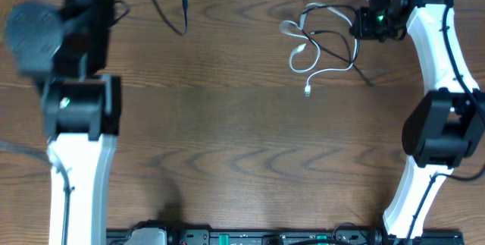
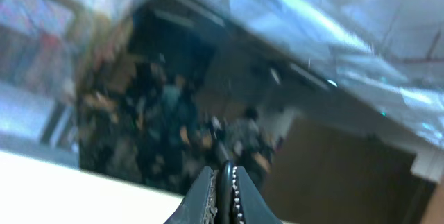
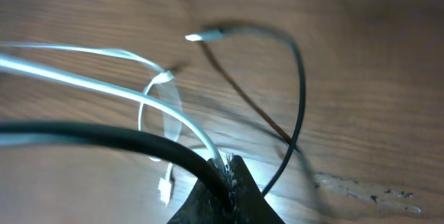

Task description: Untangle cables

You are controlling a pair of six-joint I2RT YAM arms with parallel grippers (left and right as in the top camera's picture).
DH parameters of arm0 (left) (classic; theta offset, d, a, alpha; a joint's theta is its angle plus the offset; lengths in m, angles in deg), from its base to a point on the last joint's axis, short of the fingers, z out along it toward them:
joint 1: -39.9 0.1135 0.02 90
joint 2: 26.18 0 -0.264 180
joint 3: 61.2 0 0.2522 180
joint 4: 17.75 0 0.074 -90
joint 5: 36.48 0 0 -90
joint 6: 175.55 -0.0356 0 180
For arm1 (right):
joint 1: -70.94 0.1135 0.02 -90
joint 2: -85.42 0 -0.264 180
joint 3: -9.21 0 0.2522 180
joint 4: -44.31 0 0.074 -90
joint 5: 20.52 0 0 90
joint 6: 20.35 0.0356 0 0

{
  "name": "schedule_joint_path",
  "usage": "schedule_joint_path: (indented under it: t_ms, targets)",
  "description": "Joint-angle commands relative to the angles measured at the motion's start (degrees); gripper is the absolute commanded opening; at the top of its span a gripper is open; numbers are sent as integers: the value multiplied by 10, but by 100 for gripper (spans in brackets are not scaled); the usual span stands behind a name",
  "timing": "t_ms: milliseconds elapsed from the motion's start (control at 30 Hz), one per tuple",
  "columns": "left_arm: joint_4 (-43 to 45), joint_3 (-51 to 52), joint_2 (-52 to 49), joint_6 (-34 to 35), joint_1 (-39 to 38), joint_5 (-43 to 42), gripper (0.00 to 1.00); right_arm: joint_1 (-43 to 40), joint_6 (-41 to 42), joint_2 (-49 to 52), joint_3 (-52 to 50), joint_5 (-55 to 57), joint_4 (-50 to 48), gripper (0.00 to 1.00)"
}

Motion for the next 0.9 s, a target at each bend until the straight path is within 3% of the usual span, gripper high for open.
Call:
schedule_joint_path:
  t_ms: [0,367,500,733,833,867]
  targets:
    - [10,-12,33,-8,29,37,7,-12,12,23,-1,17,4,1]
    - [2,-12,48,-7,97,78,7,-9,9,62,-1,9,10,1]
    - [-31,-12,35,-3,79,31,8,6,-32,60,0,-50,6,1]
    - [-78,-12,-2,-3,30,30,7,48,-119,40,0,-169,4,3]
    - [-80,-12,-18,-3,4,30,7,77,-146,17,1,-179,0,9]
    - [-80,-12,-22,-3,-5,30,7,86,-154,9,1,-178,0,16]
